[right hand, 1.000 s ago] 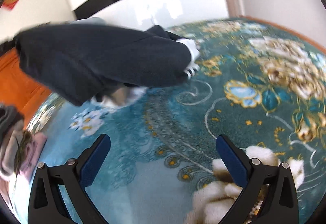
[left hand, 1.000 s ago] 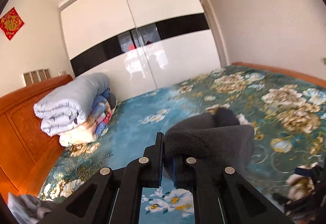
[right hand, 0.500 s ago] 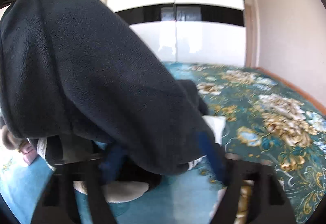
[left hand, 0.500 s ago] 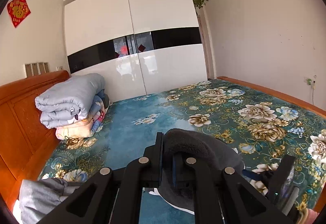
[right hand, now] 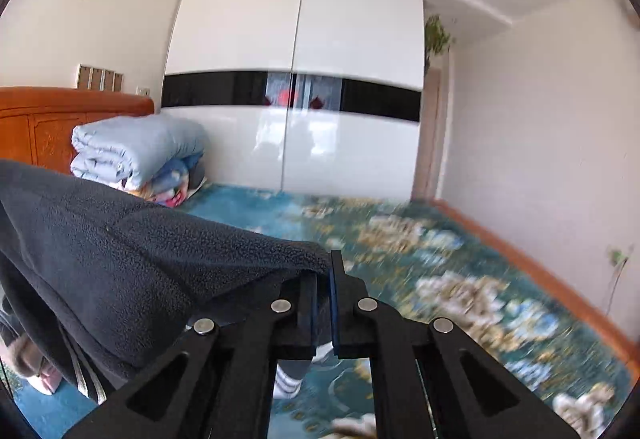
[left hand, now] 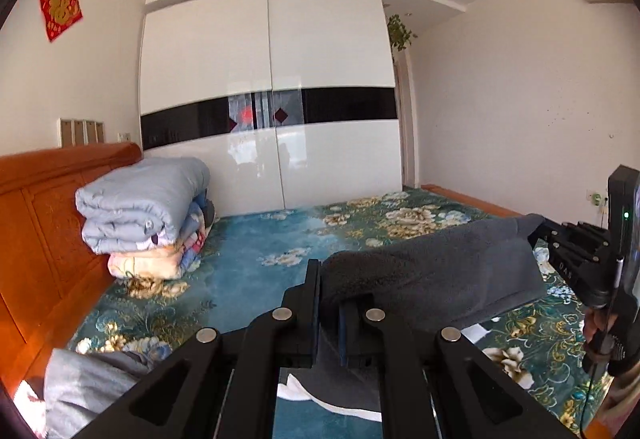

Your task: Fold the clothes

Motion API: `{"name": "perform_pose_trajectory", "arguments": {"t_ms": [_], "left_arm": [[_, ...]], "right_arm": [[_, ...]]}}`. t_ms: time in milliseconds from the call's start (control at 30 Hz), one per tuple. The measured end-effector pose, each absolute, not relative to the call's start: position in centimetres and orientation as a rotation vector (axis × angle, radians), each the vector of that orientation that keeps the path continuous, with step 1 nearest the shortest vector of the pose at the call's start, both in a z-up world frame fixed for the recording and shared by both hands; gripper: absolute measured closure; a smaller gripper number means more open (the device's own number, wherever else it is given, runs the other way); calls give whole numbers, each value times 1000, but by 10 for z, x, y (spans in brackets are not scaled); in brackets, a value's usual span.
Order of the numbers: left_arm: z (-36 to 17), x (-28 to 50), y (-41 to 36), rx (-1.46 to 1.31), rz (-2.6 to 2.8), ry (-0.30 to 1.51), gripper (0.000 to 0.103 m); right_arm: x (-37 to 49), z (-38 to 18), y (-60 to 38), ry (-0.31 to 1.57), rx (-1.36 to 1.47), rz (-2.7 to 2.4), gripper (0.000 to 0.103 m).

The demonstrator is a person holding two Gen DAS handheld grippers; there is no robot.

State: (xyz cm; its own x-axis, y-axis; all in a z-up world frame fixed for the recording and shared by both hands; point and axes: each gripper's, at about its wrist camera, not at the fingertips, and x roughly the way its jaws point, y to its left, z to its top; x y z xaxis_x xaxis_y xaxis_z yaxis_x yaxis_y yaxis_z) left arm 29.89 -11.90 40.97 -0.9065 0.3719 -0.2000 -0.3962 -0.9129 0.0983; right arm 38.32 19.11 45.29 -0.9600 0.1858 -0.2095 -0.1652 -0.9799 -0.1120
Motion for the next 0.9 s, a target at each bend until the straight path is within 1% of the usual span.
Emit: {"name": "perform_pose_trajectory", "arguments": {"t_ms": [67,133,233,300,367,433,500,567,700,800,867,900], "left_arm": [[434,331,-124,-160,2713,207,96],[457,359,-136,-134,2690,189,96],[484,386,-151,-105,2669,183,95],[491,384,-153,-108,2674,198,95],[487,366,-148,-175,2658,192,95],[464,336,-135,-289,2624,187,95],[430,298,-115,-424,2581,187,95],[380,253,-89,-583,2534,200,95],[261,166,-39,-903,2446,212,95],[175,117,-11,-1114,2391,205,95],[137,95,-3,-1187,2377,163,95],[129,86,-2,-1213,2371,139,95]], "right_arm": [[419,486,187,-164,-224,2932,98],[445,512,187,-163,-143,2945,98],[489,550,172,-238,-35,2952,98],[508,566,160,-309,3,2941,98],[509,574,155,-364,-6,2929,98],[491,563,159,-393,-77,2916,98],[441,517,180,-394,-234,2906,98],[394,469,202,-378,-395,2892,98],[329,355,252,-188,-751,2857,98],[280,270,290,-42,-1012,2798,98],[248,213,314,54,-1173,2747,98],[237,193,321,83,-1222,2733,98]]}}
